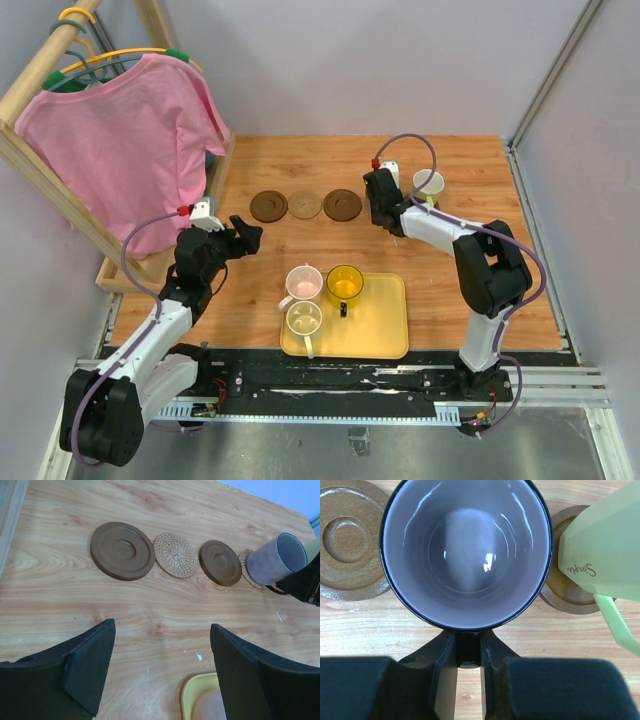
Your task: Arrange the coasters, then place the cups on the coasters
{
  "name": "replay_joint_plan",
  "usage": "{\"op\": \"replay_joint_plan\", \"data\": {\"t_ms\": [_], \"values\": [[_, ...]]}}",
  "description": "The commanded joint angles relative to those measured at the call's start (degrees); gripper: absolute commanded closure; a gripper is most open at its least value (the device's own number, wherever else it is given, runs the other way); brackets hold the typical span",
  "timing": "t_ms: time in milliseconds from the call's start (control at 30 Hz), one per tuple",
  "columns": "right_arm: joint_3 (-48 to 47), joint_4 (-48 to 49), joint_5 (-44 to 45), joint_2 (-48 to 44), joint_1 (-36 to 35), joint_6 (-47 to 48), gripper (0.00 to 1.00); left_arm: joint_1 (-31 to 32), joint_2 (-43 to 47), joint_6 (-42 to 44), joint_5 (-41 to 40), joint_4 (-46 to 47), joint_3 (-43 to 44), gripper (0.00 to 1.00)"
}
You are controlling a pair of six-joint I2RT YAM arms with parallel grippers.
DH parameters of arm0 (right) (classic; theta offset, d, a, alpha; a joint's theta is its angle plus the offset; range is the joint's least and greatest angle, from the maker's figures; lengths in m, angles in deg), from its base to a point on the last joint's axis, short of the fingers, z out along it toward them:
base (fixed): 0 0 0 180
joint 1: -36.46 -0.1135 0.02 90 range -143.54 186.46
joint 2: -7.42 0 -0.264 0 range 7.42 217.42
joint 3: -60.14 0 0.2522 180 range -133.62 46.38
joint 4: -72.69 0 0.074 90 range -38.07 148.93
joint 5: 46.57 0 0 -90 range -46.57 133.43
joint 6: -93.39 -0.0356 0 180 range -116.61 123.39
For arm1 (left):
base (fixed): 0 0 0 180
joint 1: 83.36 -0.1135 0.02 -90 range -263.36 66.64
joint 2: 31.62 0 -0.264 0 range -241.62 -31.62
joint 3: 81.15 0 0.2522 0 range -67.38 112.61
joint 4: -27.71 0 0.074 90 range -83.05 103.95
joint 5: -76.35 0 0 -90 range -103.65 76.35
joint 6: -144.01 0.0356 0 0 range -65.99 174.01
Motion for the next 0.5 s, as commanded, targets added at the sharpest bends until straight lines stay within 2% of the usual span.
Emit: {"op": "replay_joint_plan", "data": {"t_ms": [0,100,300,467], "values": [[-1.98,3.08,1.90,-0.38,1.02,-1.03,0.94,-0.21,-0.02,0.88,-0.46,1.48,1.34,0.20],[-2.13,2.67,2.10,-0.24,1.18,-1.68,0.90,-0.21,-0.02,0.82,-0.45,1.51,1.34,0.20],[-2.41,2.19,1.36,-0.28,1.29,-2.14,0.58,-0.22,0.19,0.85,-0.46,1.39,1.17,0.20],[-2.40,1.23,1.09,-0.78,1.29,-2.70,0.49,-0.21,0.55,0.83,-0.54,1.22,1.00,0.20]]}}
